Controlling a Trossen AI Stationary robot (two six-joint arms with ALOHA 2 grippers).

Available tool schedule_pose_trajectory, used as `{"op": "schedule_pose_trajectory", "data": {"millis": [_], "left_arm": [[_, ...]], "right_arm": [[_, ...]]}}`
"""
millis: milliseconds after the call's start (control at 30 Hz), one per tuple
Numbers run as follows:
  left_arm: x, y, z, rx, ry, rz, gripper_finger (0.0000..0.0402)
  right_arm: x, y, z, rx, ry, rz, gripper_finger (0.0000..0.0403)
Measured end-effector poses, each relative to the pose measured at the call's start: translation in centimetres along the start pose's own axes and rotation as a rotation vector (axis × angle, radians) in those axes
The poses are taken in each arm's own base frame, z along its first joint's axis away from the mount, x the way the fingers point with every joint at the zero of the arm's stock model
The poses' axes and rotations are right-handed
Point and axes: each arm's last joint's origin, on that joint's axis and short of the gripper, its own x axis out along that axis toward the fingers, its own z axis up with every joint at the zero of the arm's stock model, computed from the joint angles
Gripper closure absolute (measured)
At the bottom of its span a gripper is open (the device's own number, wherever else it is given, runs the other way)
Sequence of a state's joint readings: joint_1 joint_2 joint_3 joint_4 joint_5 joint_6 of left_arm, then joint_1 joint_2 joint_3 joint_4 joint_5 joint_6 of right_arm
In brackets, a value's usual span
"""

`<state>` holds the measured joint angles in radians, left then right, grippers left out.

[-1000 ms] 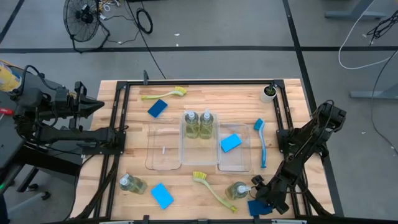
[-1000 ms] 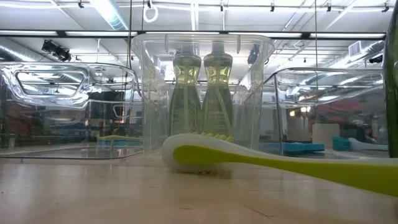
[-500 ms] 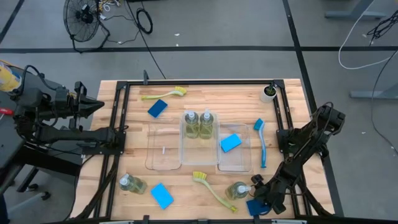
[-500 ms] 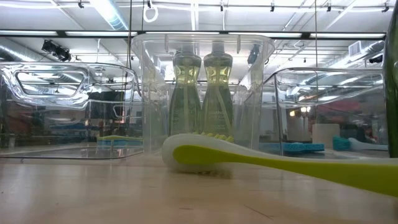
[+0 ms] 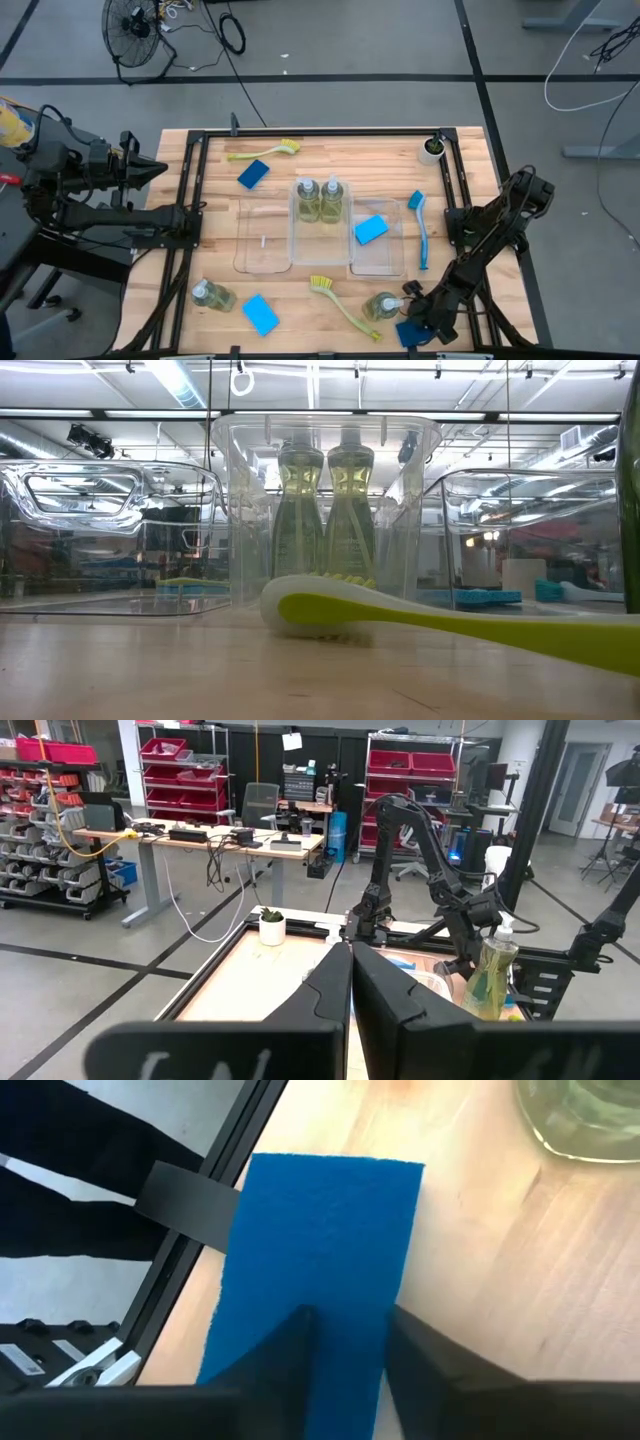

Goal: Pick & Place Kitchen Sink Supplies
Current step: Put the blue sponge wipe into the right transparent bin

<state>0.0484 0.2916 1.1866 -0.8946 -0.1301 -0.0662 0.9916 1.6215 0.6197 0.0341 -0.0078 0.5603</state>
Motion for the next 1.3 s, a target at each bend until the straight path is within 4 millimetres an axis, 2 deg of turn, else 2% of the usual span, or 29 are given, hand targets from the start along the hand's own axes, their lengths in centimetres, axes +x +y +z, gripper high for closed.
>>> {"op": "schedule_pose_trajectory", "data": {"millis": [133, 200, 433, 767, 1067, 1300], "left_arm": [[0.0, 0.0, 0.0, 0.000, 0.000, 0.000, 0.0383], [0.0, 0.0, 0.0, 0.000, 0.000, 0.000, 0.0383], [0.0, 0.0, 0.0, 0.000, 0.000, 0.000, 0.0383], [0.0, 0.0, 0.0, 0.000, 0.000, 0.000, 0.0383], [0.0, 0.0, 0.0, 0.000, 0.000, 0.000, 0.0383], [0.0, 0.0, 0.0, 0.000, 0.000, 0.000, 0.0383]], "right_arm": [[-0.2, 0.0, 0.1, 0.009, -0.008, 0.001, 0.0378], [-0.5, 0.1, 0.2, 0.011, -0.011, 0.013, 0.0392], [-3.9, 0.9, 0.9, 0.048, -0.014, 0.057, 0.0398], [-12.7, 1.6, 2.3, 0.049, -0.021, -0.102, 0.0402], [-19.8, -0.3, 2.9, 0.095, -0.072, -0.418, 0.0403], [-21.7, -3.4, 4.0, 0.145, -0.144, -0.599, 0.0403]]}}
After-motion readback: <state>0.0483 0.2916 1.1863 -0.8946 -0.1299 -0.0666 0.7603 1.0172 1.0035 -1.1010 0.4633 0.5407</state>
